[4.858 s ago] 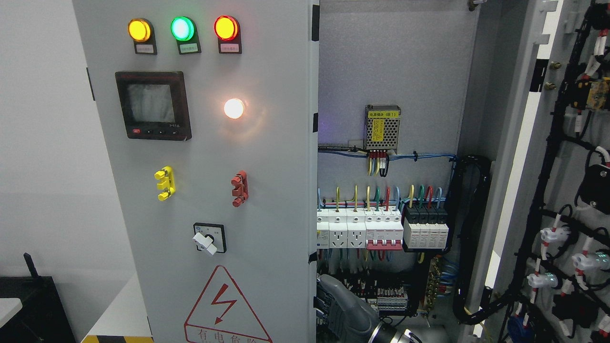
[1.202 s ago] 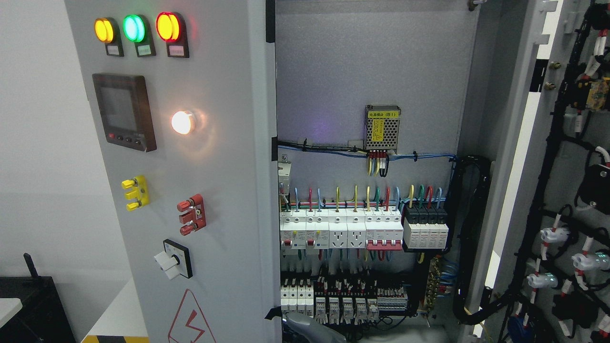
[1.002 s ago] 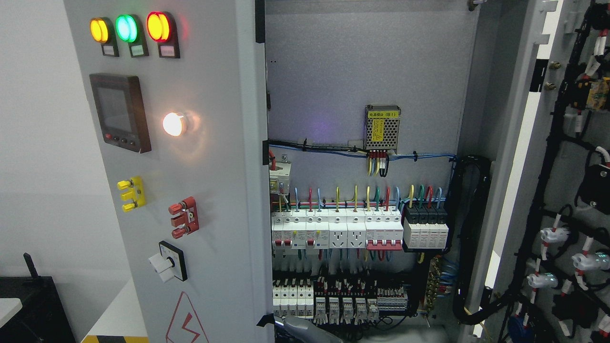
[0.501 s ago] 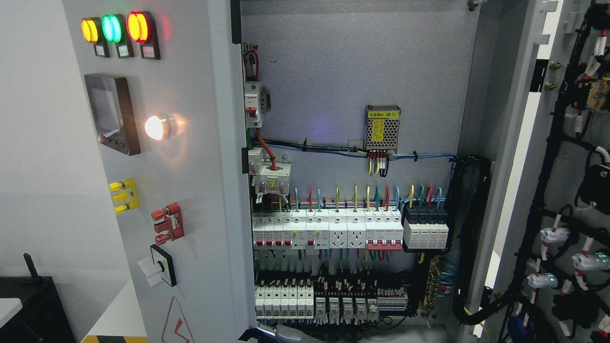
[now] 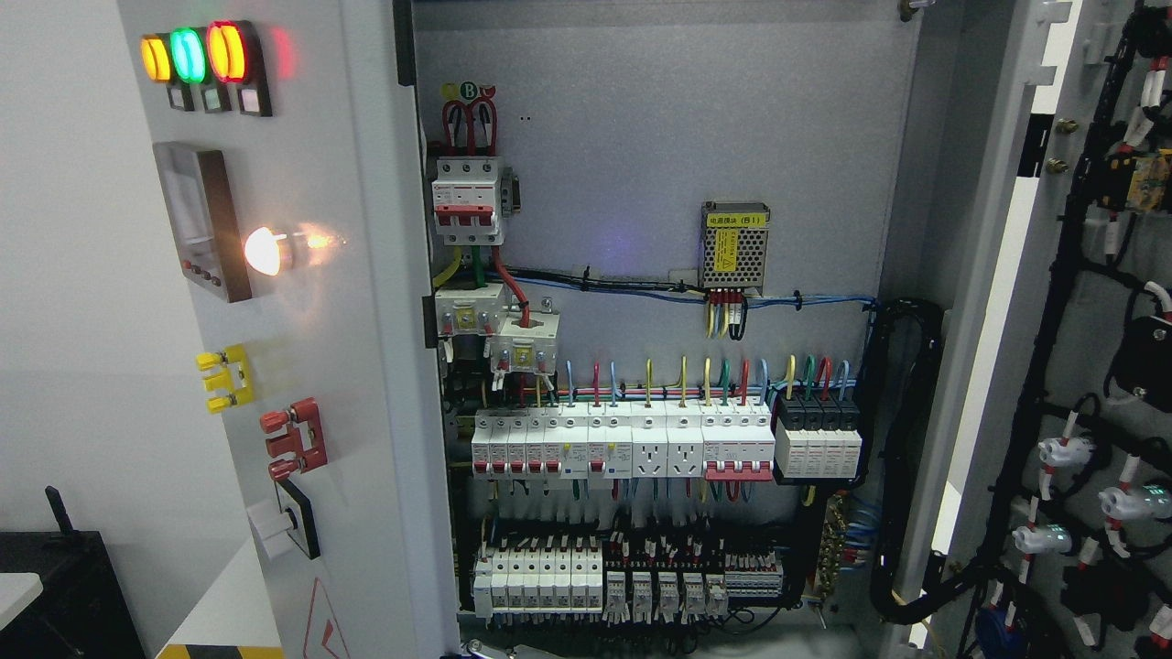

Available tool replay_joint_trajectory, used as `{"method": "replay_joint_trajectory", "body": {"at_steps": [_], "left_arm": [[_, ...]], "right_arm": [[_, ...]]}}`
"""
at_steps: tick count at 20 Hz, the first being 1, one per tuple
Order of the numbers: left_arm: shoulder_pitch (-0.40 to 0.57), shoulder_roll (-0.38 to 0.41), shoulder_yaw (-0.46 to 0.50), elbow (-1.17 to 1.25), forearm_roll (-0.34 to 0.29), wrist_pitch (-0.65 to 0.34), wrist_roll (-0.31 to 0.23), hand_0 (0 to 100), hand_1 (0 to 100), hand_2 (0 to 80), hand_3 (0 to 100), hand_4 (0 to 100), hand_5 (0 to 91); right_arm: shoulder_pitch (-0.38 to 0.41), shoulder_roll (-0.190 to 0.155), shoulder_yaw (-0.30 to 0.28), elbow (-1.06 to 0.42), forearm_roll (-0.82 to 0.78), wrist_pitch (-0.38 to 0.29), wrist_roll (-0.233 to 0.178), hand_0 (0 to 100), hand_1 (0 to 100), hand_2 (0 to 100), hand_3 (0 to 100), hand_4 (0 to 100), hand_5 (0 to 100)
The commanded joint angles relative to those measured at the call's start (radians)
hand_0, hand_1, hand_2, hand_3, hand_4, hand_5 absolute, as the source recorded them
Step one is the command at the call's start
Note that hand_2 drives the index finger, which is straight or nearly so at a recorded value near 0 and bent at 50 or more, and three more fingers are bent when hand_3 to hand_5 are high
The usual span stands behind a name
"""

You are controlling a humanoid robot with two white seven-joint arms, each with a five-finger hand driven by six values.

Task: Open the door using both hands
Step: 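Keep swinging the indicator-light door wide open with the right hand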

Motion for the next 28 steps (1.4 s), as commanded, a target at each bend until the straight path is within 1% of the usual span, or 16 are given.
{"method": "replay_joint_trajectory", "body": {"at_steps": [1, 4, 7, 10, 13, 15, 19, 25, 26, 28], "left_arm": [[0.000, 0.001, 0.000, 0.000, 0.023, -0.001, 0.001, 0, 0, 0.0, 0, 0, 0.0], [0.000, 0.001, 0.000, 0.000, 0.023, 0.001, 0.001, 0, 0, 0.0, 0, 0, 0.0], [0.000, 0.001, 0.000, 0.000, 0.023, 0.001, 0.001, 0, 0, 0.0, 0, 0, 0.0], [0.000, 0.001, 0.000, 0.000, 0.023, 0.001, 0.001, 0, 0, 0.0, 0, 0, 0.0], [0.000, 0.001, 0.000, 0.000, 0.023, 0.001, 0.001, 0, 0, 0.0, 0, 0, 0.0], [0.000, -0.001, 0.000, 0.000, 0.023, -0.001, 0.001, 0, 0, 0.0, 0, 0, 0.0], [0.000, 0.001, 0.000, 0.000, 0.023, 0.001, 0.001, 0, 0, 0.0, 0, 0, 0.0], [0.000, -0.001, 0.000, 0.000, 0.023, 0.001, 0.001, 0, 0, 0.0, 0, 0, 0.0], [0.000, -0.001, 0.000, 0.000, 0.023, 0.001, 0.001, 0, 0, 0.0, 0, 0, 0.0], [0.000, 0.001, 0.000, 0.000, 0.023, -0.001, 0.001, 0, 0, 0.0, 0, 0, 0.0]], "right_arm": [[0.003, 0.002, 0.040, -0.017, 0.001, -0.001, -0.004, 38, 0, 0, 0, 0, 0], [0.003, 0.003, 0.057, -0.017, 0.004, -0.006, -0.009, 38, 0, 0, 0, 0, 0], [0.003, 0.006, 0.074, -0.022, 0.004, -0.007, -0.038, 38, 0, 0, 0, 0, 0], [0.003, 0.006, 0.100, -0.023, 0.006, -0.009, -0.046, 38, 0, 0, 0, 0, 0], [0.003, 0.008, 0.119, -0.031, 0.006, -0.009, -0.072, 38, 0, 0, 0, 0, 0], [0.005, 0.014, 0.126, -0.046, 0.006, -0.007, -0.075, 38, 0, 0, 0, 0, 0], [0.006, 0.015, 0.143, -0.060, 0.007, -0.006, -0.081, 38, 0, 0, 0, 0, 0], [0.008, 0.022, 0.188, -0.080, 0.010, -0.007, -0.092, 38, 0, 0, 0, 0, 0], [0.008, 0.023, 0.195, -0.080, 0.012, -0.006, -0.104, 38, 0, 0, 0, 0, 0], [0.008, 0.029, 0.201, -0.080, 0.010, -0.006, -0.142, 38, 0, 0, 0, 0, 0]]}}
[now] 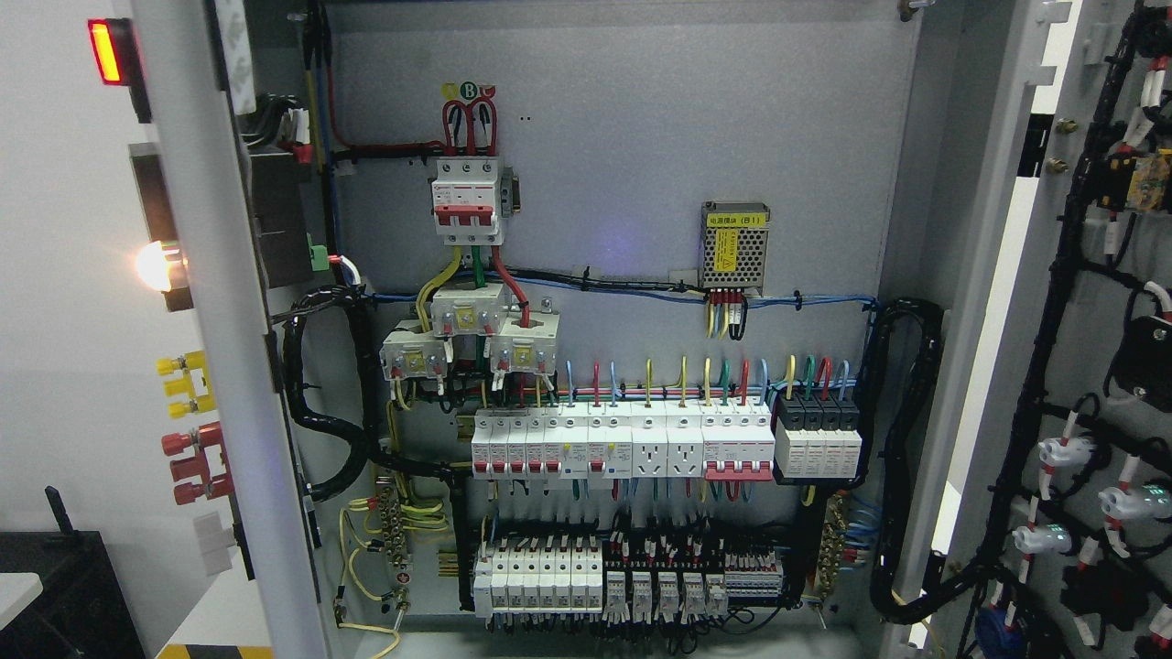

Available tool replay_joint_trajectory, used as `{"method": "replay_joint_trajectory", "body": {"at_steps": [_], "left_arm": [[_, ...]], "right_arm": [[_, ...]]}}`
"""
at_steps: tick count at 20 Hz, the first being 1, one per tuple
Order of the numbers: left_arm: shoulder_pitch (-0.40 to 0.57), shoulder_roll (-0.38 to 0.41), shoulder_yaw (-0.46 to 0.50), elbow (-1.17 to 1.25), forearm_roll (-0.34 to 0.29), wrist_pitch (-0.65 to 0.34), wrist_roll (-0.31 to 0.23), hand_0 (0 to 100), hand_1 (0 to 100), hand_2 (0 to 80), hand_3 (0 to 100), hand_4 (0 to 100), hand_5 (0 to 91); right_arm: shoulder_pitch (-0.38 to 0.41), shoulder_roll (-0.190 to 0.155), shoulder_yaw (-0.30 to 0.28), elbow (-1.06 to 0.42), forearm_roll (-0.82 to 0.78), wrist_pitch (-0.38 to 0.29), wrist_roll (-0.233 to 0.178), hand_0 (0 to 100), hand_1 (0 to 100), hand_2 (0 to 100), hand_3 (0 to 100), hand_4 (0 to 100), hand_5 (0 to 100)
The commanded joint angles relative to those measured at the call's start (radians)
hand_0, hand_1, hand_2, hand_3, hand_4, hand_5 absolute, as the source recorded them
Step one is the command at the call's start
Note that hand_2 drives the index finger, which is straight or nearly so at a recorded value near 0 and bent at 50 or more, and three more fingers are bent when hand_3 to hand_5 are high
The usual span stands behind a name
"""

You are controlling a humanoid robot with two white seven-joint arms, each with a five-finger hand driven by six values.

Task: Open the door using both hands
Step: 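Keep swinging the indicator-light door wide open with the right hand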

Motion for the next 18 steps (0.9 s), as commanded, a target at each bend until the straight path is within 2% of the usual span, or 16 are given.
{"method": "replay_joint_trajectory", "body": {"at_steps": [1, 6, 10, 18], "left_arm": [[0.000, -0.001, 0.000, 0.000, 0.023, 0.001, 0.000, 0, 0, 0.0, 0, 0, 0.0], [0.000, -0.001, 0.000, 0.000, 0.023, 0.001, 0.000, 0, 0, 0.0, 0, 0, 0.0], [0.000, -0.001, 0.000, 0.000, 0.023, 0.001, 0.000, 0, 0, 0.0, 0, 0, 0.0], [0.000, 0.001, 0.000, 0.000, 0.023, -0.001, 0.000, 0, 0, 0.0, 0, 0, 0.0]], "right_arm": [[0.001, -0.002, 0.066, -0.023, 0.001, 0.002, -0.043, 38, 0, 0, 0, 0, 0], [-0.002, 0.027, 0.089, -0.023, 0.003, 0.004, -0.069, 38, 0, 0, 0, 0, 0], [-0.002, 0.038, 0.105, -0.027, 0.004, 0.005, -0.075, 38, 0, 0, 0, 0, 0], [-0.007, 0.073, 0.139, -0.025, 0.004, 0.005, -0.123, 38, 0, 0, 0, 0, 0]]}}
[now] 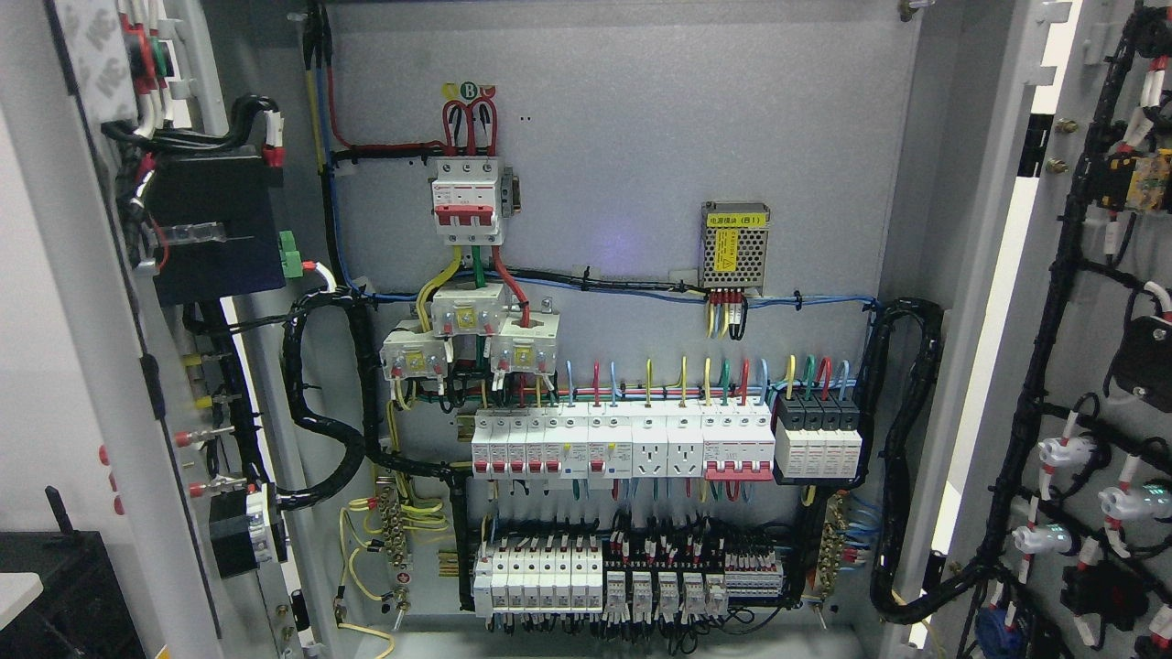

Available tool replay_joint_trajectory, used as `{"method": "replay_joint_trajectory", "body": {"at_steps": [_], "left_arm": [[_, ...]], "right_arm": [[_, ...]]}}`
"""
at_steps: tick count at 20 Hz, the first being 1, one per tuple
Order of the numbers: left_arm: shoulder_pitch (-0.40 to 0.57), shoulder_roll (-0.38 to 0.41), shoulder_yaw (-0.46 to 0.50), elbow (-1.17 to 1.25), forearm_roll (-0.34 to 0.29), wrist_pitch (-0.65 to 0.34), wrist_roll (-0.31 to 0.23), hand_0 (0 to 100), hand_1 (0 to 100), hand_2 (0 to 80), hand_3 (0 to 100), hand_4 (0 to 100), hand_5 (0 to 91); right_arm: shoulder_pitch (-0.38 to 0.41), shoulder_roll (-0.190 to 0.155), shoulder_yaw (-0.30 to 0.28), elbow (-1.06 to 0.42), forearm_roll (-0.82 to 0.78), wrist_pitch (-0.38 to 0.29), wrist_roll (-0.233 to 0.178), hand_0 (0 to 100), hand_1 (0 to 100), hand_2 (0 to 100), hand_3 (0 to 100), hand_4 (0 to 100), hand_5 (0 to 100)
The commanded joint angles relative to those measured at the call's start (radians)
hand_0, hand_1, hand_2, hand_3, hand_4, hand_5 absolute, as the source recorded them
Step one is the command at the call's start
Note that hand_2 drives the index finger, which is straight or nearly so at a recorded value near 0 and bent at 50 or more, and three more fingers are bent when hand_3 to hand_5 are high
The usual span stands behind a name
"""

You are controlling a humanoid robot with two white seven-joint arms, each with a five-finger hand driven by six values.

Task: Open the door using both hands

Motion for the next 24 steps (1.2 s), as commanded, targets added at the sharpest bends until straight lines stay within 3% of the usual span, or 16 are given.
{"method": "replay_joint_trajectory", "body": {"at_steps": [1, 8, 10, 14, 18, 24], "left_arm": [[0.000, 0.001, 0.000, 0.000, 0.023, 0.002, 0.000, 0, 0, 0.0, 0, 0, 0.0], [0.000, 0.001, 0.000, 0.000, 0.023, 0.000, 0.000, 0, 0, 0.0, 0, 0, 0.0], [0.000, 0.001, 0.000, 0.000, 0.023, 0.002, 0.000, 0, 0, 0.0, 0, 0, 0.0], [0.000, 0.001, 0.000, 0.000, 0.023, 0.002, 0.002, 0, 0, 0.0, 0, 0, 0.0], [0.000, -0.001, 0.000, 0.000, 0.023, 0.000, 0.000, 0, 0, 0.0, 0, 0, 0.0], [0.000, -0.001, -0.002, 0.000, 0.023, 0.002, 0.000, 0, 0, 0.0, 0, 0, 0.0]], "right_arm": [[-0.003, 0.046, 0.051, -0.005, 0.000, -0.001, -0.022, 38, 0, 0, 0, 0, 0], [0.002, 0.037, 0.027, -0.002, 0.000, -0.007, -0.028, 38, 0, 0, 0, 0, 0], [0.003, 0.032, -0.005, -0.001, 0.000, -0.009, -0.029, 38, 0, 0, 0, 0, 0], [0.008, 0.020, -0.080, 0.001, 0.000, -0.010, -0.123, 38, 0, 0, 0, 0, 0], [0.069, -0.008, -0.131, -0.005, 0.000, -0.019, -0.163, 38, 0, 0, 0, 0, 0], [0.178, -0.073, -0.205, -0.048, 0.000, -0.150, -0.240, 38, 0, 0, 0, 0, 0]]}}
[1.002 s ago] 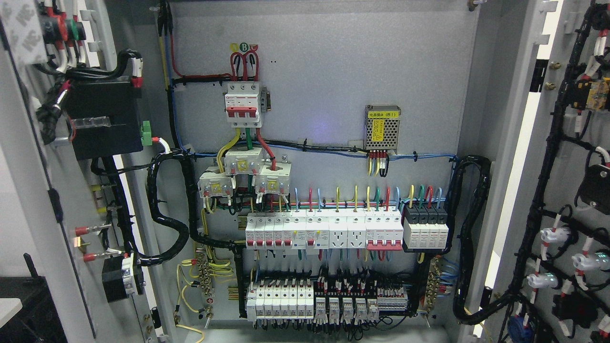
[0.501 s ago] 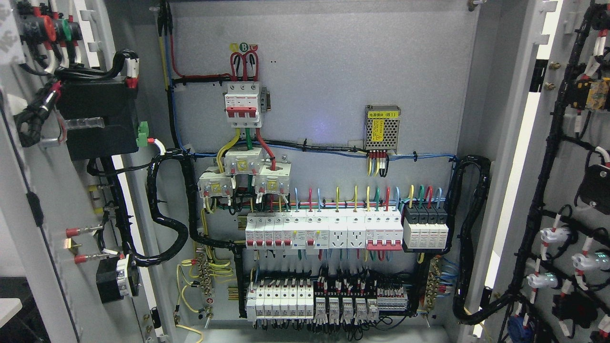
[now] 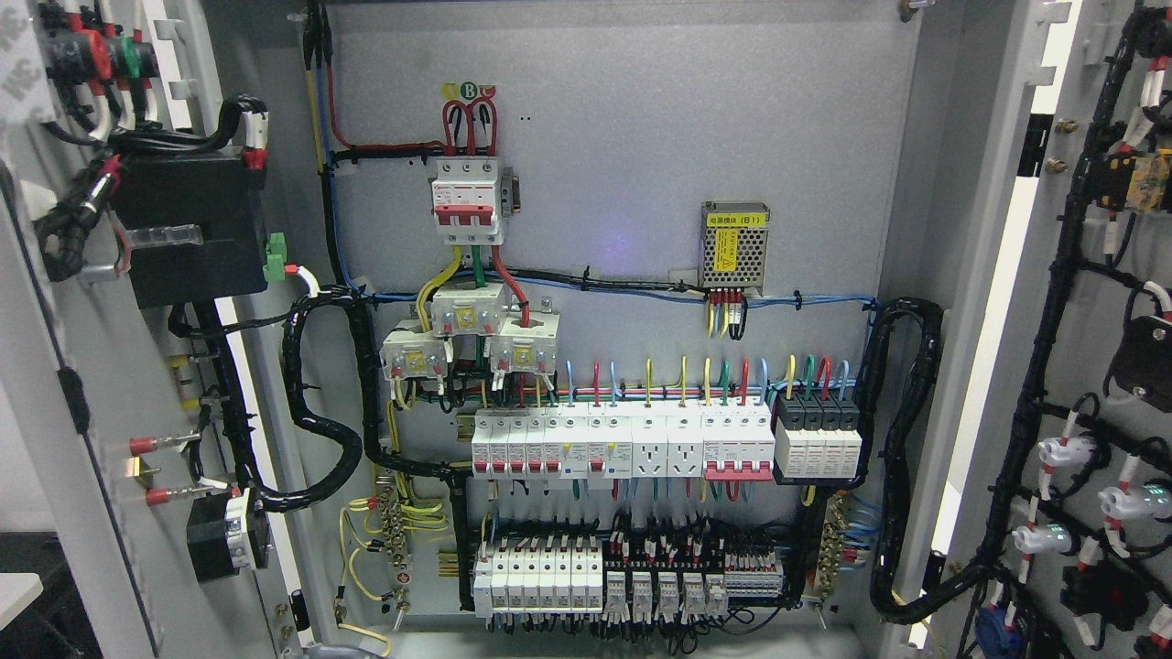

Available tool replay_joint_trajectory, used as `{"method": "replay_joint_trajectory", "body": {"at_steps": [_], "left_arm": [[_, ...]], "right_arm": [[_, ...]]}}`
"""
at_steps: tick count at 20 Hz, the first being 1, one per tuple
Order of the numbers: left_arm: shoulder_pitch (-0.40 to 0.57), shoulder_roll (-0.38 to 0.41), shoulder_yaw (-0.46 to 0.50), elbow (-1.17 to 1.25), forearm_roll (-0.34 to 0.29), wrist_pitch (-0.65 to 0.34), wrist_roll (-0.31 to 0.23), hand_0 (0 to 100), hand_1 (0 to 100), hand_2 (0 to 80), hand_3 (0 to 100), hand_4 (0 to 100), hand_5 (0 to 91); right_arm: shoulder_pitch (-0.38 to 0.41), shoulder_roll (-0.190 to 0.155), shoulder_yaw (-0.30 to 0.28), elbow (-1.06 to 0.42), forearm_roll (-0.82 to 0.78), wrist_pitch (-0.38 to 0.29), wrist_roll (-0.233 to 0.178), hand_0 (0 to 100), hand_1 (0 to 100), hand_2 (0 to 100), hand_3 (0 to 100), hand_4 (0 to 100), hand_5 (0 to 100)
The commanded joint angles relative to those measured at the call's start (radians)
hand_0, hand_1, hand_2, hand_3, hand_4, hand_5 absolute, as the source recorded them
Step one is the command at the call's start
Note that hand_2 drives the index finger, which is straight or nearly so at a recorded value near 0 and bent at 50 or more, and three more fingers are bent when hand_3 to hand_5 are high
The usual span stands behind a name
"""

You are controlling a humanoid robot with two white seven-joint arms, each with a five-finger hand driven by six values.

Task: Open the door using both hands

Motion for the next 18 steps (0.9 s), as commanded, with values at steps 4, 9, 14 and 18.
{"method": "replay_joint_trajectory", "body": {"at_steps": [4, 9, 14, 18], "left_arm": [[0.000, -0.001, -0.003, 0.000, 0.023, -0.001, 0.000, 0, 0, 0.0, 0, 0, 0.0], [0.037, -0.012, 0.009, -0.150, 0.018, -0.044, 0.000, 0, 0, 0.0, 0, 0, 0.0], [0.196, -0.007, 0.016, -0.551, 0.002, -0.056, 0.012, 0, 0, 0.0, 0, 0, 0.0], [0.213, -0.003, 0.016, -0.788, -0.038, -0.053, 0.011, 0, 0, 0.0, 0, 0, 0.0]], "right_arm": [[0.221, -0.135, -0.134, -0.130, -0.001, -0.111, -0.072, 38, 0, 0, 0, 0, 0], [0.362, -0.190, -0.186, -0.176, 0.000, -0.231, -0.165, 38, 0, 0, 0, 0, 0], [0.447, -0.201, -0.228, -0.253, 0.002, -0.306, -0.162, 38, 0, 0, 0, 0, 0], [0.508, -0.263, -0.229, -0.296, 0.024, -0.461, -0.163, 38, 0, 0, 0, 0, 0]]}}
